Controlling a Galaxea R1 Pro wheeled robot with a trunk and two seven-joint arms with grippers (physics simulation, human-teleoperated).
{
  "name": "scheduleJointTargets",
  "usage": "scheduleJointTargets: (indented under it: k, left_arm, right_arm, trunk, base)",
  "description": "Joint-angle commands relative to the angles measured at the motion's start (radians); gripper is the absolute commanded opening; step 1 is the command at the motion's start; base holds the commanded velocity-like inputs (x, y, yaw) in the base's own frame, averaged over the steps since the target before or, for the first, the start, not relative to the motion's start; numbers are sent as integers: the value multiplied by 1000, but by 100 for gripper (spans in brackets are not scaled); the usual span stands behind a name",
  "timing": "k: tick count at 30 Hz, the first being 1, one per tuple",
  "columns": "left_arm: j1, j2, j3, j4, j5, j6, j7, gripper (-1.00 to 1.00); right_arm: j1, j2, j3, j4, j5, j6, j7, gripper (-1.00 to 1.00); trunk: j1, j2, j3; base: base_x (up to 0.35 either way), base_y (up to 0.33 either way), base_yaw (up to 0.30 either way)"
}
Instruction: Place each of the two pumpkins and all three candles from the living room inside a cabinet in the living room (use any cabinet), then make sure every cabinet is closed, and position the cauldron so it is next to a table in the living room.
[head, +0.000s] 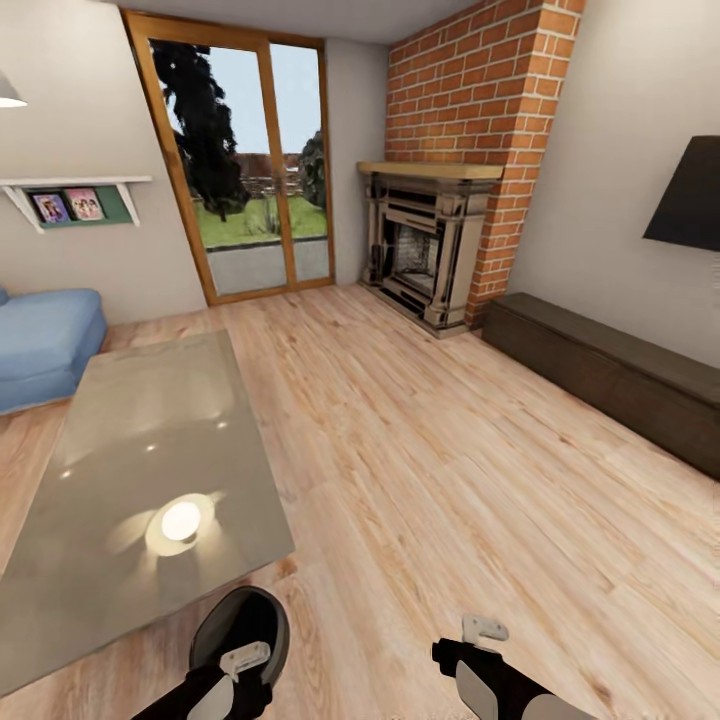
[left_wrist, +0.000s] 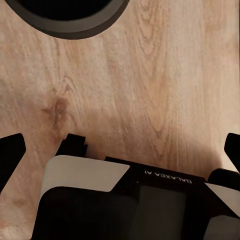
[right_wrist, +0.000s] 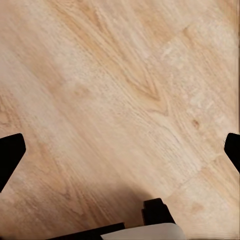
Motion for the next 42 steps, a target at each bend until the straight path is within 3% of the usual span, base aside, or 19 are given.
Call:
scheduleJointTargets:
  k: [1, 42]
  left_arm:
    - [0, 1, -8, -4, 10, 4, 8, 100]
    - [0, 4, -19, -3, 2, -35, 7, 100]
  right_arm:
    - [-1, 0, 8, -2, -4, 6, -7, 100]
    - [-1, 0, 8, -2, -4, 3, -8, 100]
  trunk:
    - [0, -1, -2]
    - [0, -1, -51]
  base:
    - [0, 0, -220]
    - [0, 0, -213]
